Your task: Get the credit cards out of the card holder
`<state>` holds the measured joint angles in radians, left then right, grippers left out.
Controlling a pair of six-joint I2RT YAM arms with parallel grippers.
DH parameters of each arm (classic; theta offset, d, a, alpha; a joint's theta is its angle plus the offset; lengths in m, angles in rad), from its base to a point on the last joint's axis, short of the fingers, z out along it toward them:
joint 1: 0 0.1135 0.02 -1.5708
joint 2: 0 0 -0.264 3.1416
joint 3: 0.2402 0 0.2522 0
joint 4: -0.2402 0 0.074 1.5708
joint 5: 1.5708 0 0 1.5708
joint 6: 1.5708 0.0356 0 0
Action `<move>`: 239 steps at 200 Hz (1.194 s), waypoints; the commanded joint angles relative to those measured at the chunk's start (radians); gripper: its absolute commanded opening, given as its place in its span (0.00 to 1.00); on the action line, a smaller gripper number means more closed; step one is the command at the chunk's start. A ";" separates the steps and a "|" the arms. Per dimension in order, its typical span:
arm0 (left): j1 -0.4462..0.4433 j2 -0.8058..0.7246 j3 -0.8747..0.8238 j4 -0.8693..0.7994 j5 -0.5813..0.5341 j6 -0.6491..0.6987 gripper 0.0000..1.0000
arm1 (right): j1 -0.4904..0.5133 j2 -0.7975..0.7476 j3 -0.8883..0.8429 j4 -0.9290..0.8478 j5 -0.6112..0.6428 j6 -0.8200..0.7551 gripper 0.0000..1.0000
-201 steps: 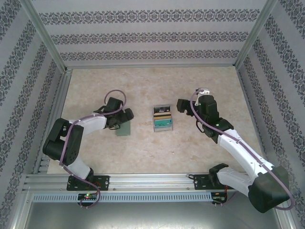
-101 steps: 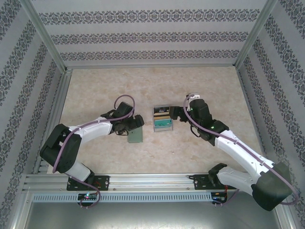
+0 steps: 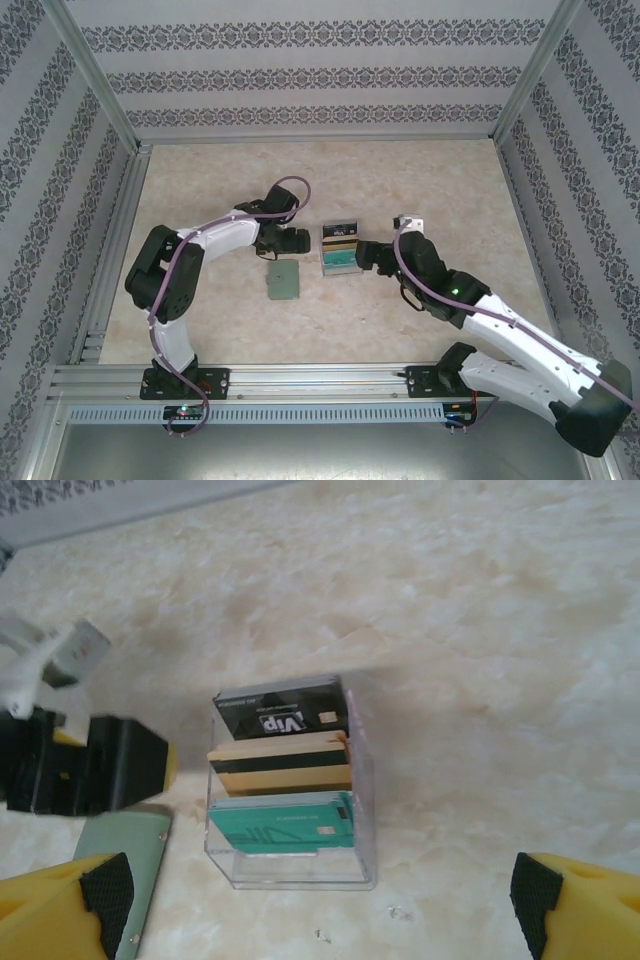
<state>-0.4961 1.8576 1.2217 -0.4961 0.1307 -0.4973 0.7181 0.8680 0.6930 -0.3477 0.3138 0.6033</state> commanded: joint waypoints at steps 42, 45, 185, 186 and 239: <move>-0.055 0.041 0.047 -0.194 -0.115 0.198 0.92 | 0.010 -0.058 -0.043 -0.063 0.071 0.017 0.98; -0.056 0.044 0.048 -0.198 -0.120 0.199 0.92 | 0.010 -0.056 -0.042 -0.062 0.069 0.016 0.98; 0.011 -0.198 -0.285 -0.269 -0.254 -0.029 0.91 | 0.032 0.252 0.121 0.047 -0.079 -0.092 0.98; 0.011 -0.202 -0.291 -0.268 -0.252 -0.032 0.91 | 0.033 0.255 0.123 0.046 -0.081 -0.092 0.98; -0.085 -0.405 -0.477 -0.171 -0.114 -0.183 0.90 | 0.059 0.396 0.217 0.052 -0.138 -0.127 0.98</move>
<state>-0.5167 1.5162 0.7982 -0.6727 -0.0536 -0.5720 0.7578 1.2209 0.8577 -0.3096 0.2180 0.5125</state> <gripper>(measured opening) 0.906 0.983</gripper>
